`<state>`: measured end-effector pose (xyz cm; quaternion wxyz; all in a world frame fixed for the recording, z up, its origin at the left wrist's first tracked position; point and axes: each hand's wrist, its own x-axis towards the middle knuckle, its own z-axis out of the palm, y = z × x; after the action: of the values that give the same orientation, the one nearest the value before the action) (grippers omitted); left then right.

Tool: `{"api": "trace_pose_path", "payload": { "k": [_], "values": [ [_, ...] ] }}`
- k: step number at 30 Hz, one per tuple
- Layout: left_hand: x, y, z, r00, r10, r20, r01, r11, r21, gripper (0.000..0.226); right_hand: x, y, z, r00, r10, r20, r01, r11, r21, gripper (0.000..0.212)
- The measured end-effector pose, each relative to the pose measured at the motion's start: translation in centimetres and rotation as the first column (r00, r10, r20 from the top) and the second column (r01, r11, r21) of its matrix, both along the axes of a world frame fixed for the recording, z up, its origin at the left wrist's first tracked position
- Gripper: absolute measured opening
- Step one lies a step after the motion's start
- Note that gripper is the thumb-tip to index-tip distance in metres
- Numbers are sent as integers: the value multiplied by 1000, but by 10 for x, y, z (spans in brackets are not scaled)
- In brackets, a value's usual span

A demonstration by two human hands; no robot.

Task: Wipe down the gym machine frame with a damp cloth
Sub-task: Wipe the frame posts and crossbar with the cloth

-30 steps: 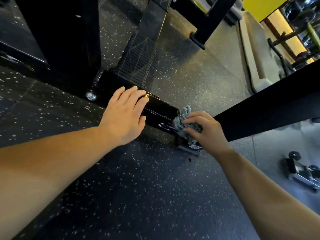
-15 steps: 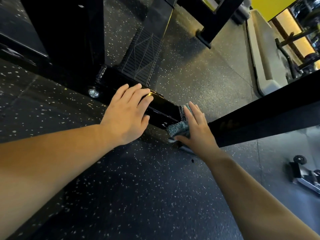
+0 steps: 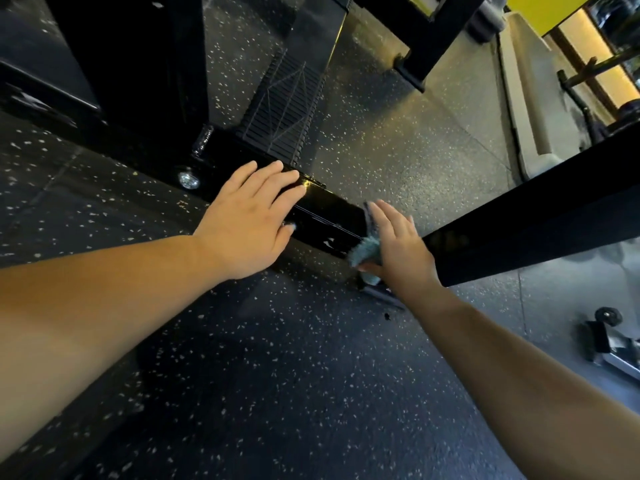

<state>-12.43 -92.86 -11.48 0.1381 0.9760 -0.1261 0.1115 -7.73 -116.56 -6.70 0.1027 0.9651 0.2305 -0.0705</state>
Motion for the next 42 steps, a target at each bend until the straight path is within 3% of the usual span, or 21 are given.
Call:
{"api": "trace_pose_path", "payload": {
  "k": [3,6,10,14,19,22,25,29,33,38,42],
  "values": [
    [-2,-2,3,998,9,-55,-9,1000,12,58,-3,5,7,999,-34,-17,31,990,-139,100],
    [-3,-7,5,995,49,-83,-49,999,8,55,0,45,6,999,38,-5,-38,980,-193,100],
    [-2,-6,9,998,45,-51,-49,997,-68,54,7,82,-10,997,57,55,-56,998,-34,96],
    [-2,-2,11,998,-3,-67,0,999,-50,58,3,58,-13,997,42,62,-45,998,38,97],
    [-3,4,15,993,-30,-117,25,998,-50,54,-13,-1,-19,979,-125,163,139,987,-80,103],
    [-1,1,19,985,-13,-174,7,999,-38,60,-13,0,-18,959,-152,241,188,972,-138,93],
    [-2,-3,22,975,-4,-221,-6,999,-44,63,-7,34,-17,982,-138,129,151,984,-95,96],
    [-2,0,25,976,-3,-216,-9,999,-54,62,-1,87,-19,992,-31,122,28,999,24,92],
    [-2,6,26,972,-57,-227,50,998,-37,61,-2,64,-13,994,22,104,-27,998,51,94],
    [-3,11,24,966,-83,-245,86,996,4,66,-16,1,-11,974,-188,128,190,982,-1,96],
    [-5,7,26,964,-80,-255,84,996,7,75,-6,30,-8,973,-228,31,229,973,-31,95]
  ]
}}
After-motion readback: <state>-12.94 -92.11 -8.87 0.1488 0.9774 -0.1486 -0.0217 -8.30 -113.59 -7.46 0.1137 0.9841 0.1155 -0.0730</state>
